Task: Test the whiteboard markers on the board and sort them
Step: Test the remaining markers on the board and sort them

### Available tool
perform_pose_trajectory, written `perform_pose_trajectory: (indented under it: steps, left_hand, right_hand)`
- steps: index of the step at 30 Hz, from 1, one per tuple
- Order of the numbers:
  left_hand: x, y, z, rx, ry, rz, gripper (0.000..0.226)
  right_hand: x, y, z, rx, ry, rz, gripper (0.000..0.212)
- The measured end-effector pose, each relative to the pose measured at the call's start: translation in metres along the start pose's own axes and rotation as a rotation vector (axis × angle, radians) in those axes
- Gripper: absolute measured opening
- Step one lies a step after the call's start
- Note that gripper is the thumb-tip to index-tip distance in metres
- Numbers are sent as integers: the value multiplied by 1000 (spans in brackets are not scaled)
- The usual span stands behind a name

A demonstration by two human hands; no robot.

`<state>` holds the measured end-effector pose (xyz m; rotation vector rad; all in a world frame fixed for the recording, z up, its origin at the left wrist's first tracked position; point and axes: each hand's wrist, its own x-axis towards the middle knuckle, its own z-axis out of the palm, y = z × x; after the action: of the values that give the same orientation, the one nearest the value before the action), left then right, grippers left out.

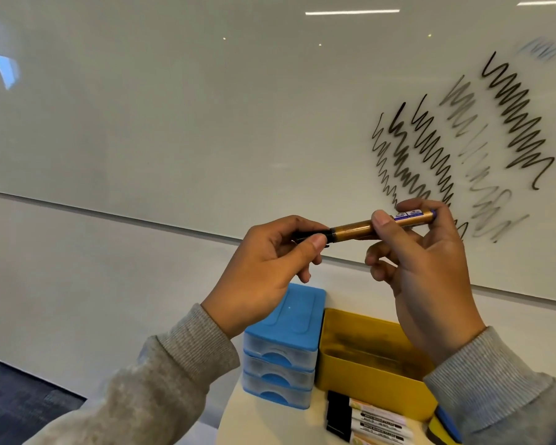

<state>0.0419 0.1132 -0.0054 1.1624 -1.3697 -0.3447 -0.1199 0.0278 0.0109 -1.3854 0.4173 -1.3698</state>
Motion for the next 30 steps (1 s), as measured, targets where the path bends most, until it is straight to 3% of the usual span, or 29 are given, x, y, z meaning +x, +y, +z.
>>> perform_pose_trajectory:
  steps: [3,11,19,30]
  left_hand:
    - [1,0,0,47,44,1,18]
    - [1,-1,4,80,203,3,43]
    - [2,-2,4,18,262,2,44]
    - [1,-5,7,8,281,-22,43]
  right_hand:
    - [0,2,0,-22,-32,17,6]
    - [8,8,-6,-126,-154,87,12]
    - [4,5,-7,-230,-327,21,10]
    - [6,10,-8,-255,-326,18,7]
